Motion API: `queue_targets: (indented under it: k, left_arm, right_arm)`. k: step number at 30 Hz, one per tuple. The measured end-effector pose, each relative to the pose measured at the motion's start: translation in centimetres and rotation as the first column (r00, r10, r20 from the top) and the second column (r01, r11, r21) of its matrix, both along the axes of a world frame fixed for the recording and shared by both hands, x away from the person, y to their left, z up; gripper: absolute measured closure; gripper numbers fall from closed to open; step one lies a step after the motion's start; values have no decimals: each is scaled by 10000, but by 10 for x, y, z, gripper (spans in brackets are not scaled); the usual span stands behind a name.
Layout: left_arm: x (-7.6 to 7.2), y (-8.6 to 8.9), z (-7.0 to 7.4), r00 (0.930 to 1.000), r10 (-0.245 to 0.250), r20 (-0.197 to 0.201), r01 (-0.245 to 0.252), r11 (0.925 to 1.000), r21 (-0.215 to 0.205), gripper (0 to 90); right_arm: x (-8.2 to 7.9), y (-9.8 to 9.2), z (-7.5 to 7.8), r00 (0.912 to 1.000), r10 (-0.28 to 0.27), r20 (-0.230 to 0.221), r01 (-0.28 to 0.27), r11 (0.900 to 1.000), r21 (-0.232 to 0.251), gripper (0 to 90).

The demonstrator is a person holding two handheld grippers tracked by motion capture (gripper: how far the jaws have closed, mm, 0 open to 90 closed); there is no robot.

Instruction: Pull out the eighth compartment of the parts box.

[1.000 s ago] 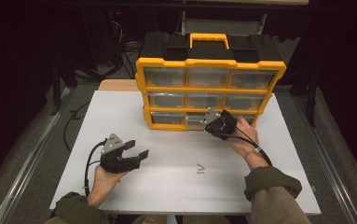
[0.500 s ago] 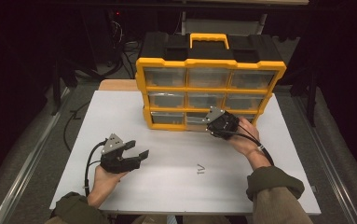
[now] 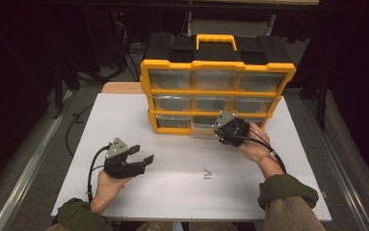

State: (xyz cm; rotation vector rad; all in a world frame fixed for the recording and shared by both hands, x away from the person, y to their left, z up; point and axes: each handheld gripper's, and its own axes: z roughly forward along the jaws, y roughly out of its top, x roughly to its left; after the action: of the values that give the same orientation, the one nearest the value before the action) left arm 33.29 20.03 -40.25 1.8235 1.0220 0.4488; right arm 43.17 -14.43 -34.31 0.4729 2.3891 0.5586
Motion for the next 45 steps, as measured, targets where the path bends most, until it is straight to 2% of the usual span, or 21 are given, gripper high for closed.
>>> queue_targets:
  k: [4, 9, 11, 15, 17, 18, 22, 26, 27, 32, 37, 40, 41, 45]
  left_arm:
    - [0, 0, 0, 10000, -12, -31, 12, 10000, -2, 330]
    - [1, 1, -1, 9999, 22, -109, -22, 10000, -42, 329]
    - [1, 0, -1, 9999, -5, -123, 5, 10000, -3, 328]
    - [1, 0, -1, 9999, -24, -128, 24, 10000, 10, 328]
    - [1, 0, -1, 9999, -1, -123, 1, 10000, -28, 328]
    - [2, 1, -1, 9999, 34, -139, -34, 10000, -21, 328]
    - [3, 2, -1, 9998, 112, -176, -113, 9999, -45, 328]
    - [3, 1, -2, 9998, 79, -195, -78, 10000, 16, 327]
    - [3, 1, -2, 9998, 62, -199, -61, 10000, 23, 327]
    - [3, 1, -2, 9997, 67, -231, -66, 10000, 19, 326]
    - [3, 1, -2, 9997, 61, -225, -61, 10000, -12, 326]
    - [3, 1, -2, 9997, 57, -238, -57, 10000, -2, 326]
    - [4, 1, -2, 9997, 55, -239, -55, 10000, -6, 326]
    - [4, 1, -2, 9997, 38, -250, -38, 10000, 27, 326]
  right_arm:
    - [-1, -3, 1, 9999, 111, -130, -110, 9999, 3, 621]
    - [-1, -5, 1, 9994, 11, -349, 6, 9989, 464, 608]
    - [-1, -6, 2, 9993, 80, -355, -68, 9994, 338, 608]
    - [-3, -6, 2, 9985, 43, -548, -16, 9988, 487, 611]
    - [-3, -7, 3, 9982, 252, -536, -233, 9991, 366, 611]
    - [-5, -7, 2, 9981, 233, -570, -202, 9983, 547, 612]
    - [-6, -8, 2, 9978, 360, -564, -332, 9982, 499, 611]
    - [-7, -10, 2, 9966, 387, -732, -344, 9976, 594, 593]
    - [-8, -10, 2, 9960, 275, -854, -209, 9968, 772, 587]
    - [-10, -11, 2, 9962, 231, -841, -159, 9962, 853, 586]
    - [-11, -12, 3, 9939, 301, -1057, -205, 9957, 905, 584]
    - [-12, -13, 3, 9938, 353, -1056, -260, 9957, 884, 578]
    - [-13, -13, 3, 9935, 368, -1078, -248, 9936, 1107, 576]
    - [-16, -13, 4, 9947, 357, -962, -251, 9938, 1087, 580]
